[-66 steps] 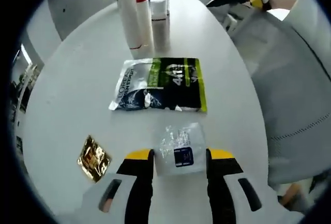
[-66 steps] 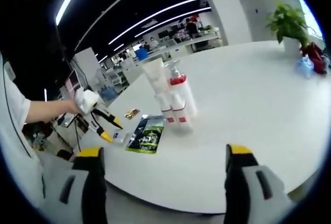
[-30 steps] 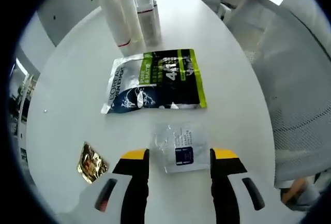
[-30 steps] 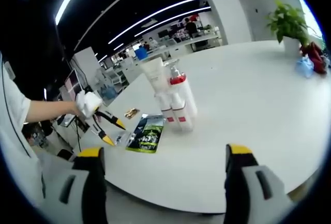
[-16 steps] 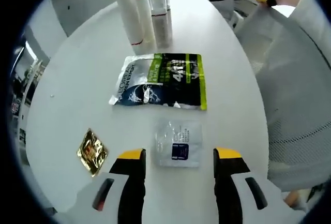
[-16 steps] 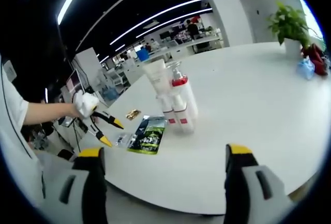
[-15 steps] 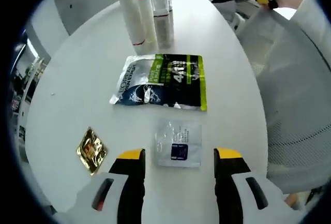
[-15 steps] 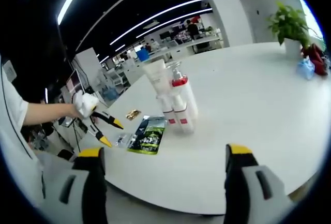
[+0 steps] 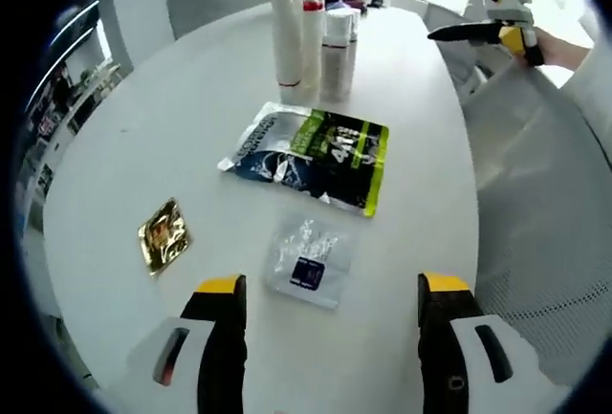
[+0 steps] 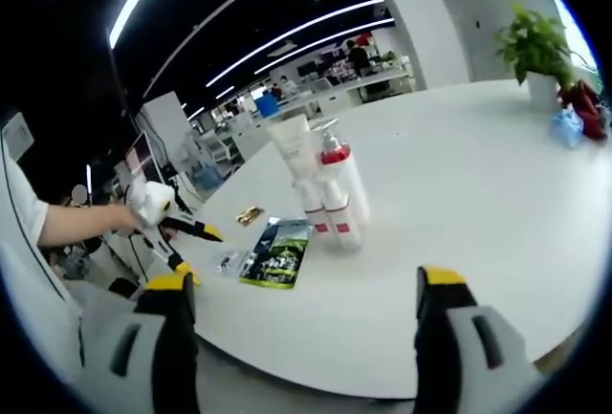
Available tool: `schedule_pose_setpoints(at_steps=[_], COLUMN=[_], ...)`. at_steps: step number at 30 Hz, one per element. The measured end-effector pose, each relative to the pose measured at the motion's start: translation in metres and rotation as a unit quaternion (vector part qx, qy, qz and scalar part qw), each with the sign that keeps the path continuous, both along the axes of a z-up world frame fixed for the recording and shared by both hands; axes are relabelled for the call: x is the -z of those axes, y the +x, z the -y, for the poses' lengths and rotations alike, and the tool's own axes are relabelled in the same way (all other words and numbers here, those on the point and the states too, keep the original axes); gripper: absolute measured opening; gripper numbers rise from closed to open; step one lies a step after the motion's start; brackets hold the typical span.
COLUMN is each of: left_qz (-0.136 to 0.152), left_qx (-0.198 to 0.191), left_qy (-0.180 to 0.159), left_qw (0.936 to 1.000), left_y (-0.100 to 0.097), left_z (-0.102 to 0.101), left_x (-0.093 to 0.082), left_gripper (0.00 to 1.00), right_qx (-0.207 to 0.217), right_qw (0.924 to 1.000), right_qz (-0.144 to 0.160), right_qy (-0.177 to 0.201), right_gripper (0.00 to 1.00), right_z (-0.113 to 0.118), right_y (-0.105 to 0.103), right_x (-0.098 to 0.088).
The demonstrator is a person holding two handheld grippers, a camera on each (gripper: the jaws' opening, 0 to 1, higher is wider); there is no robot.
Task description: Arrange the skincare products in the storage area until every visible bottle or jar stands upright without overlapping.
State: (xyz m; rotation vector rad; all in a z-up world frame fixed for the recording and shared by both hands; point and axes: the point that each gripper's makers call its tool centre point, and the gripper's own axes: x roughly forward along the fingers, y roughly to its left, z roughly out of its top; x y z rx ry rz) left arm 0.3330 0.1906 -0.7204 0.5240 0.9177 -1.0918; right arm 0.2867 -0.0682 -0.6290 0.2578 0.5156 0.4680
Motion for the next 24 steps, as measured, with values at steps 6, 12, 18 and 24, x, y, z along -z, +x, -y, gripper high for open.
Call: schedule_pose_setpoints(at_steps=[6,12,18,24], left_qz=[0.001,0.001,0.003,-0.001], left_qx=[-0.064,-0.111,-0.148,-0.177], left_qy=[-0.016,-0.04,-0.05,-0.059], left_qw=[0.9978,0.993,0.9878,0.9825], left_y=[-0.005,-0.01,-0.018,-0.029], left_z=[-0.004,-0.007,-0.01,-0.01], left_x=[-0.004,-0.012,-0.017,-0.021], left_gripper=[0.79,0.81,0.85,0.88], right_qx=[-0.001,-0.005,-0.009,-0.012], right_qw=[1.0,1.0,0.9999,0.9998], right_qz=[0.004,0.007,0.009,0.013], right_qy=[0.002,0.004,0.007,0.008], right_gripper=[0.96,0.96,0.96,0.96], right_z=[-0.001,-0.002,-0.004,-0.005], right_y=[0.0,-0.001,-0.001,-0.002], right_x=[-0.001,-0.003,-0.004,-0.005])
